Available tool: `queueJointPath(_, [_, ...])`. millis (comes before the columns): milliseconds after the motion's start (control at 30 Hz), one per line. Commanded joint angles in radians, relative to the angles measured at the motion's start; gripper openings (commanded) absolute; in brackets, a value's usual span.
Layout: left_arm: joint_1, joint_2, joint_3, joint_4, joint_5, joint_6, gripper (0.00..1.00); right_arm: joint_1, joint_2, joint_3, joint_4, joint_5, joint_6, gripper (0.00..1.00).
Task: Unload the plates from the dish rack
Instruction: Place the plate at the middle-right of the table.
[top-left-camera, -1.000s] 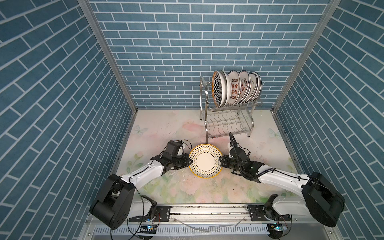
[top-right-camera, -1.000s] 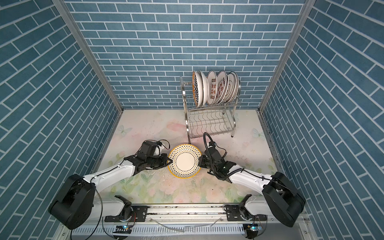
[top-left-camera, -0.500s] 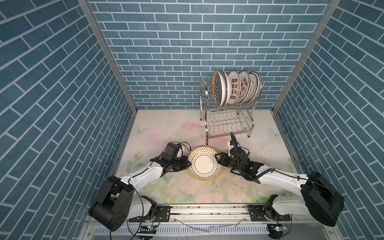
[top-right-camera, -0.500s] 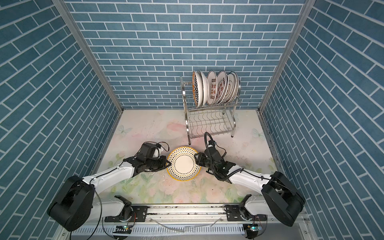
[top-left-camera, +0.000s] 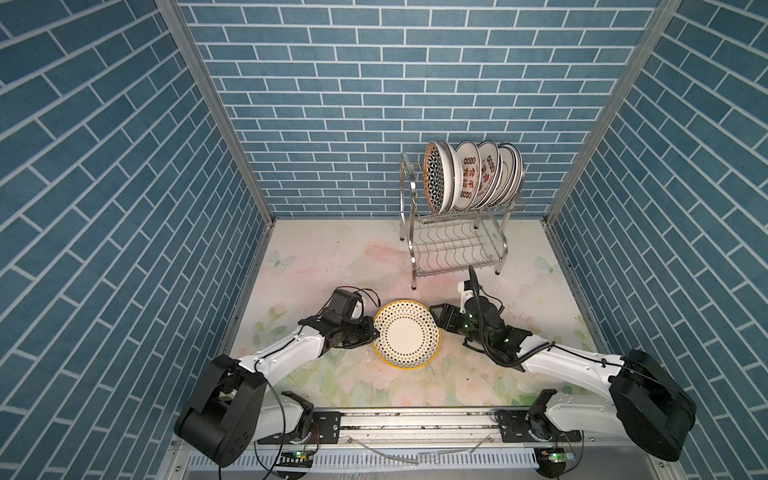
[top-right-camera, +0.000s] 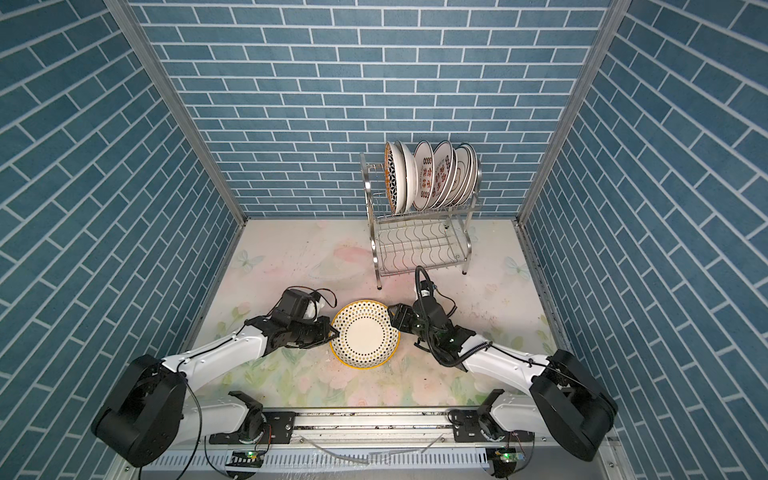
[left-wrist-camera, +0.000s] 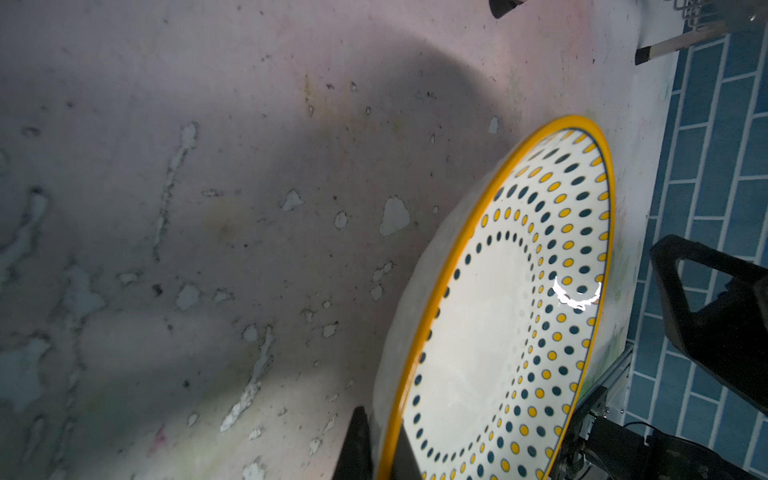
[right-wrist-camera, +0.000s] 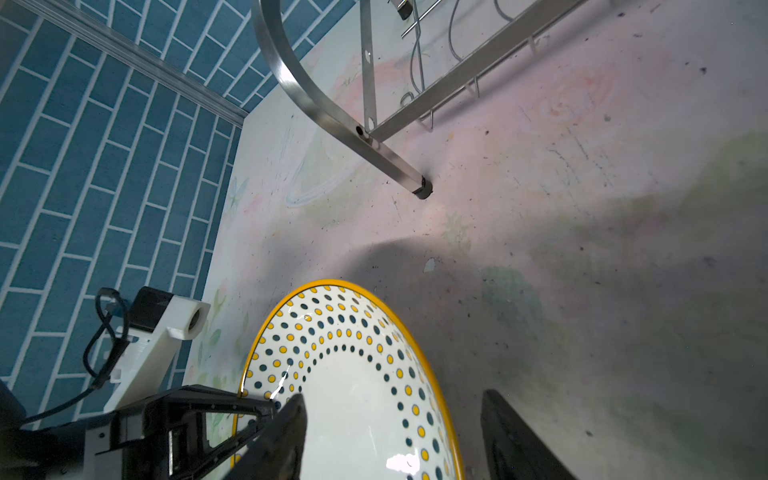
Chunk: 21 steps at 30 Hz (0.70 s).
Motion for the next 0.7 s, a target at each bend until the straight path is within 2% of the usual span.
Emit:
queueJointPath(0, [0.006, -0.040, -0.003, 0.053, 0.042, -0.003, 0.00, 0.004, -0.051, -0.026, -0.045, 0.047, 0.018, 0.68])
queueJointPath(233, [0.005, -0.055, -0.010, 0.038, 0.033, -0.018, 0.00, -0.003, -0.142, -0.022, -0.147, 0.068, -0.009, 0.70])
queueJointPath(367, [-0.007, -0.061, -0.001, 0.037, 0.028, -0.035, 0.00, -0.019, -0.227, -0.012, -0.268, 0.085, -0.015, 0.70])
queueJointPath(500, [-0.053, -0.050, 0.029, 0.028, -0.004, -0.059, 0.00, -0.074, -0.332, -0.019, -0.378, 0.075, -0.012, 0.71])
queueJointPath(667, [-0.155, 0.016, 0.102, 0.046, -0.060, -0.102, 0.00, -0.181, -0.461, -0.017, -0.544, 0.057, -0.033, 0.72])
